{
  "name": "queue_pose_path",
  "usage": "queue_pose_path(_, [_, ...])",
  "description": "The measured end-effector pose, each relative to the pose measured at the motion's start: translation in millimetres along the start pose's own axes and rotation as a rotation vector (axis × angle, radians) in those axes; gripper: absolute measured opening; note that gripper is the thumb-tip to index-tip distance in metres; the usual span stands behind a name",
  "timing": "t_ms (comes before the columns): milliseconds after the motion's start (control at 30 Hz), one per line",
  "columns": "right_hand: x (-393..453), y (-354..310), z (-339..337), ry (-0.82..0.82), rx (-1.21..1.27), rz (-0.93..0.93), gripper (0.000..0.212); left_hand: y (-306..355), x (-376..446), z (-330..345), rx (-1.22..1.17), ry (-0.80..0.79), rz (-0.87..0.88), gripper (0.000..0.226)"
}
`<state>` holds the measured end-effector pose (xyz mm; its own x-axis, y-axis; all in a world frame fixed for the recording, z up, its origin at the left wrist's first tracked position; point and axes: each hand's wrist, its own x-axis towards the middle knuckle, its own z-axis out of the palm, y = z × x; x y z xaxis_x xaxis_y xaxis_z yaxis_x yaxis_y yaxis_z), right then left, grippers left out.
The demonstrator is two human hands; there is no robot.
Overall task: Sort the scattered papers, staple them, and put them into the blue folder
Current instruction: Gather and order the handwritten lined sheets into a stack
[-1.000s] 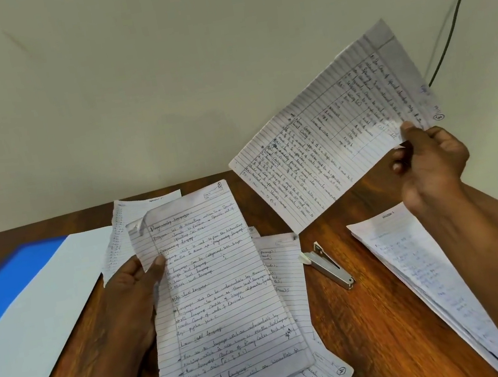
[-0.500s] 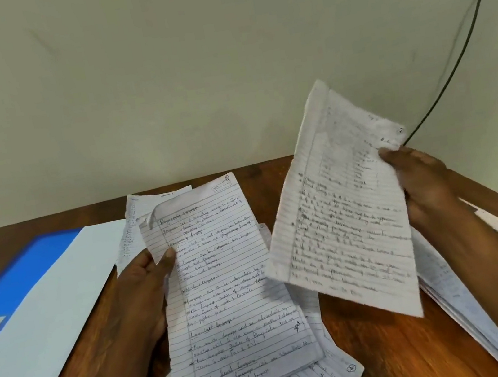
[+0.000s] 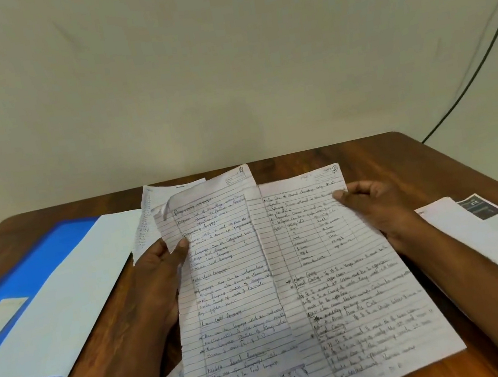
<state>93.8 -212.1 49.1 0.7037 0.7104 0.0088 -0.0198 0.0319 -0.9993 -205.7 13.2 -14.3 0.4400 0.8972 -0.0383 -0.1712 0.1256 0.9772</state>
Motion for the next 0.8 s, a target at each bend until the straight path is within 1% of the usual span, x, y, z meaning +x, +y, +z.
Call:
queue_pose_path(100, [2,3,-3,0.011,-0.017,-0.012,0.024,4,0,1,-0.069,0.003,-0.028,0.035])
queue_pose_path(233, [3,5,-6,0.038,-0.049,-0.03,0.019,13,-5,7,-0.258,0.013,-0.072,0.032])
queue_pose_path(333, [3,4,-7,0.054,-0.087,-0.051,0.015,13,-7,8,-0.425,0.004,-0.082,0.034])
queue_pose_path(400, [3,4,-7,0.057,-0.093,-0.051,0.014,15,-9,5,-0.527,-0.016,-0.128,0.038])
queue_pose_path(467, [4,4,-9,0.068,-0.106,-0.05,0.014,18,-10,2,-0.591,-0.039,-0.188,0.045])
queue_pose_path(533, [3,3,-10,0.071,-0.108,-0.043,0.014,19,-9,-3,-0.625,-0.044,-0.205,0.045])
queue_pose_path(633, [2,1,-9,0.067,-0.095,-0.032,0.015,21,-10,-3,-0.603,-0.053,-0.193,0.045])
queue_pose_path(700, [1,1,-8,0.068,-0.096,-0.029,0.015,20,-13,2,-0.461,-0.053,-0.164,0.037])
queue_pose_path(767, [0,2,-6,0.066,-0.086,-0.025,0.015,19,-14,9,-0.287,0.022,-0.095,0.027])
queue_pose_path(800, [-1,2,-5,0.063,-0.081,-0.024,0.015,19,-16,13,-0.212,0.026,-0.082,0.027])
